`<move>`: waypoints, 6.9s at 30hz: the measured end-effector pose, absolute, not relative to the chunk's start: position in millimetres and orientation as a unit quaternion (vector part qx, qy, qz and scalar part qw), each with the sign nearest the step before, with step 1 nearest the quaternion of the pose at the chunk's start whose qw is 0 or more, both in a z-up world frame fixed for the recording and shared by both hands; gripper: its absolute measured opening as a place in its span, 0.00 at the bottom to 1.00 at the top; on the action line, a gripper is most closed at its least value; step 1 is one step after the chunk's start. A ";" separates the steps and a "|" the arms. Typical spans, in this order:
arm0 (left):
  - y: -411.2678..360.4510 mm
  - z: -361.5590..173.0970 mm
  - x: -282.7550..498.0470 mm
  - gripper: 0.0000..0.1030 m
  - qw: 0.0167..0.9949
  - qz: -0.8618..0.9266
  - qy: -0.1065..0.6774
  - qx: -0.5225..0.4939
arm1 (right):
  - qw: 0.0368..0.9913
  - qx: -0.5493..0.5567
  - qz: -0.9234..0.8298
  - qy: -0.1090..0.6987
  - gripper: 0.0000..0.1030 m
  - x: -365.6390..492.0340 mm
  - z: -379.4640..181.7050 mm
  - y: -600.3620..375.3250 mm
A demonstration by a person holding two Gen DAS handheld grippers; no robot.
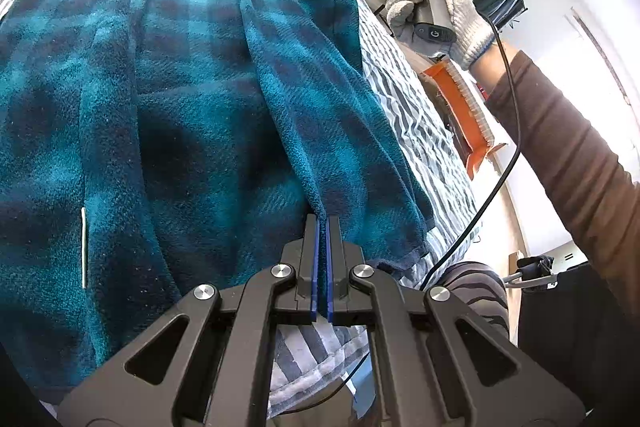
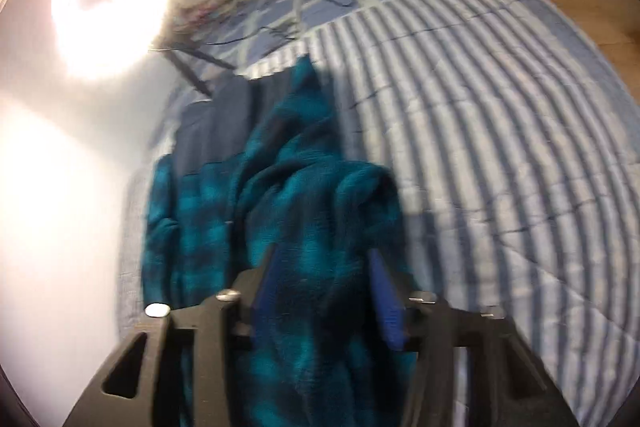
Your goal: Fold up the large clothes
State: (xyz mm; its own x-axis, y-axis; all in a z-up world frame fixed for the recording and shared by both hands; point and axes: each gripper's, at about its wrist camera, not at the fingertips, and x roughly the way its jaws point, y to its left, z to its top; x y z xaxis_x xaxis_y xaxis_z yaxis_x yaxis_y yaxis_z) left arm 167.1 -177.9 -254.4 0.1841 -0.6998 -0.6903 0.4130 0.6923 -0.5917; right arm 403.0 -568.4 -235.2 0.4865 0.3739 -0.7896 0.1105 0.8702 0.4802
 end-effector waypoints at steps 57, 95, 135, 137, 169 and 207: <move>-174.8 -257.8 159.7 0.01 0.702 -0.373 0.559 -0.236 | 0.793 0.270 0.119 0.533 0.01 106.7 -250.9 -538.9; -191.6 -205.9 142.5 0.02 0.798 -0.360 0.479 -0.067 | 0.833 0.227 0.060 0.501 0.04 73.3 -251.0 -520.4; -34.1 -203.6 188.4 0.27 0.809 -0.275 0.470 -0.221 | 0.802 0.039 0.268 0.533 0.29 122.8 -253.3 -340.5; -43.6 -203.4 192.0 0.35 0.806 -0.284 0.471 -0.218 | 0.804 0.053 0.276 0.524 0.34 117.3 -243.4 -350.6; -154.5 -235.6 220.2 0.33 0.774 -0.347 0.516 -0.117 | 0.847 0.303 0.075 0.430 0.74 329.8 -222.8 -542.5; -145.7 -249.1 204.2 0.06 0.753 -0.376 0.520 -0.149 | 0.881 0.190 0.133 0.413 0.53 348.4 -150.9 -489.1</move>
State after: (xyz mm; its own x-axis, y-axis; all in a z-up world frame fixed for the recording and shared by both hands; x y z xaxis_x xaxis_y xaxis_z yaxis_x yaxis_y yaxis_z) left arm 204.2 -145.7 -249.1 0.1768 -0.7203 -0.6708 0.4114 0.6732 -0.6144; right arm 348.4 -489.1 -150.9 0.6239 0.3915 -0.6763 -0.0776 0.8922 0.4449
